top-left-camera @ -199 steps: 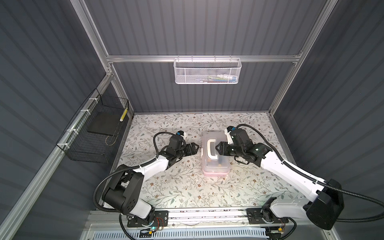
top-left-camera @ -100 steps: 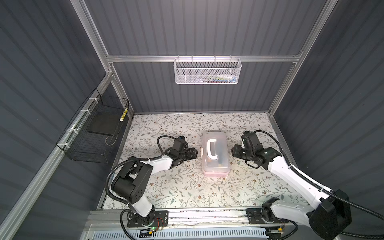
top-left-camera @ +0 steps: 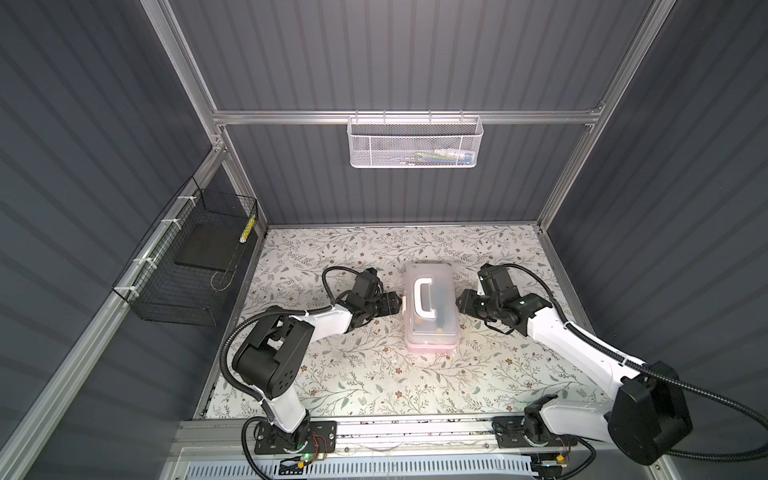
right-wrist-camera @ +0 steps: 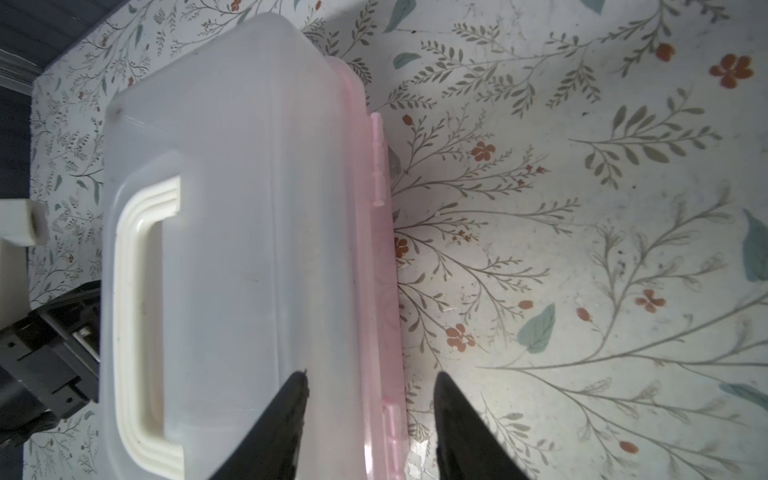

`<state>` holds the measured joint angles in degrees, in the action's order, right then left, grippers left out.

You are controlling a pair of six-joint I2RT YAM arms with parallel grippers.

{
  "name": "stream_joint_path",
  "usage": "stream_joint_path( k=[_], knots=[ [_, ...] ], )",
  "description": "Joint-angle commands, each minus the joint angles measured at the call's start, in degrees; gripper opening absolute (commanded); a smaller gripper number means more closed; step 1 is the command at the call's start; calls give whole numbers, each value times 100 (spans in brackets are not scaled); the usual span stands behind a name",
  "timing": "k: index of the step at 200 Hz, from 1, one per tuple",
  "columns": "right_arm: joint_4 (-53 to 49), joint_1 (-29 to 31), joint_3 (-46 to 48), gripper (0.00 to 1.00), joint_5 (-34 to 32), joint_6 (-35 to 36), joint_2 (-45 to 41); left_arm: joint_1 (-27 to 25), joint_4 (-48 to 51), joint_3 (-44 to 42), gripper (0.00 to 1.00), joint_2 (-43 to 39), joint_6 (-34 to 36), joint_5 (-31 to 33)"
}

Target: Pack the tool kit

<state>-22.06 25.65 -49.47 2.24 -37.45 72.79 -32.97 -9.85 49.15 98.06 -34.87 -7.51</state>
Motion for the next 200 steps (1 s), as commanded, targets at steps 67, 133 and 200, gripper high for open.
stream_joint_path(
  k=[67,133,200],
  knots=[
    [-206,-257,154,51,-222,343,-639,-71,1049,104,88,-719,344,1082],
    [-46,-335,795,51,-92,217,-1298,-54,1253,23,91,-1219,481,1129],
    [-213,-313,1044,74,-612,749,-2268,-69,1205,-1042,100,-3241,1218,3425]
  ],
)
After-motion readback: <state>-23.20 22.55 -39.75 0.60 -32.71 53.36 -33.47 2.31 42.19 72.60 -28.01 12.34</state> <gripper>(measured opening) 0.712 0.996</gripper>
